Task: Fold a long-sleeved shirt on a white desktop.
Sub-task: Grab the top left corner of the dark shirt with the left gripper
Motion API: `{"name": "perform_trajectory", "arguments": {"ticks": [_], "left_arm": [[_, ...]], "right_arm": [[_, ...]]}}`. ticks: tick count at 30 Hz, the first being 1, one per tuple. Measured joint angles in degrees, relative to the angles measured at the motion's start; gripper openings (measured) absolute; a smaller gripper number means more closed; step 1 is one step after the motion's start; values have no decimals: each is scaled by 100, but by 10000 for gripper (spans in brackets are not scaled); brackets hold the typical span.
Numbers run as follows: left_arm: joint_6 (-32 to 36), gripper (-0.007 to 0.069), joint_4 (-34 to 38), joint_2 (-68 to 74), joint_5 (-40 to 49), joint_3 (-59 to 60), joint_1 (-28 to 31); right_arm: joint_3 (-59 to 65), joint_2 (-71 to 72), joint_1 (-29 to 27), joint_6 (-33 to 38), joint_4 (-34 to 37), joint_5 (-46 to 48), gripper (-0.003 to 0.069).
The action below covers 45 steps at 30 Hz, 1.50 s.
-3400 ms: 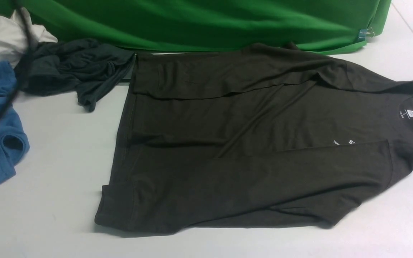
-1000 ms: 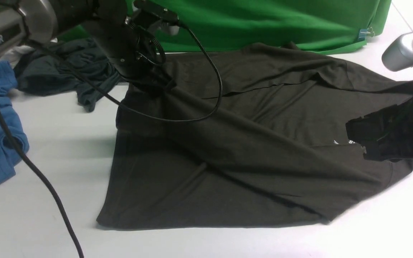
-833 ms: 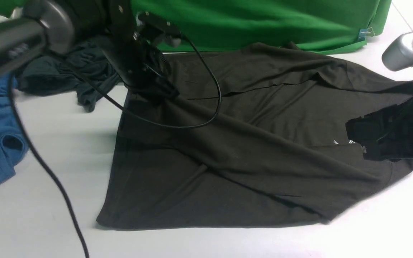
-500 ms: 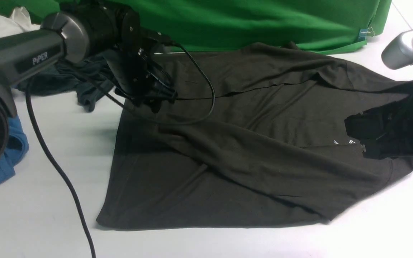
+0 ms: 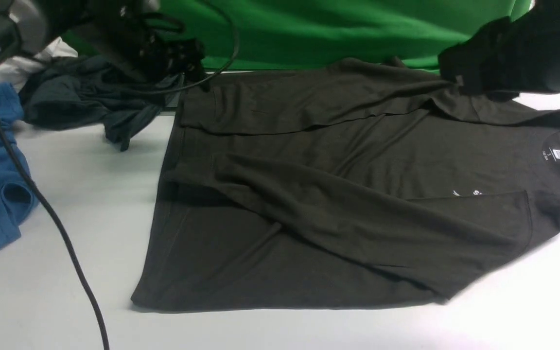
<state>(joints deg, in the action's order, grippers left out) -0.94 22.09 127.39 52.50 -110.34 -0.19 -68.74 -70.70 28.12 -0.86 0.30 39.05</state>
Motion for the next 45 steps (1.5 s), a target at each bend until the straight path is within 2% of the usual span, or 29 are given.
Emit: {"name": "perform_trajectory", "arguments": {"ticks": [8,12,16,18,28,37,45], "left_arm": [[682,598,777,631,-857,0,178],[1348,493,1459,872,-1143,0,178],[1599,409,1614,911,-1162,0,178],[1630,349,1658,917,-1169,0,178],[1682,156,1660,899,-1186,0,178],[1868,39,1620,614,-1060,-20,178],[1910,24,1440,471,-507,-76,178]], "right_arm": [[0,-66,0,0,111,-232,241],[0,-68,0,-5,122,-405,241],[0,-68,0,-5,129,-467,241],[0,-68,0,-5,129,-504,241],[0,-96,0,-5,129,-520,241],[0,-147,0,-22,129,-482,241],[0,-147,0,-22,130,-172,241]]}}
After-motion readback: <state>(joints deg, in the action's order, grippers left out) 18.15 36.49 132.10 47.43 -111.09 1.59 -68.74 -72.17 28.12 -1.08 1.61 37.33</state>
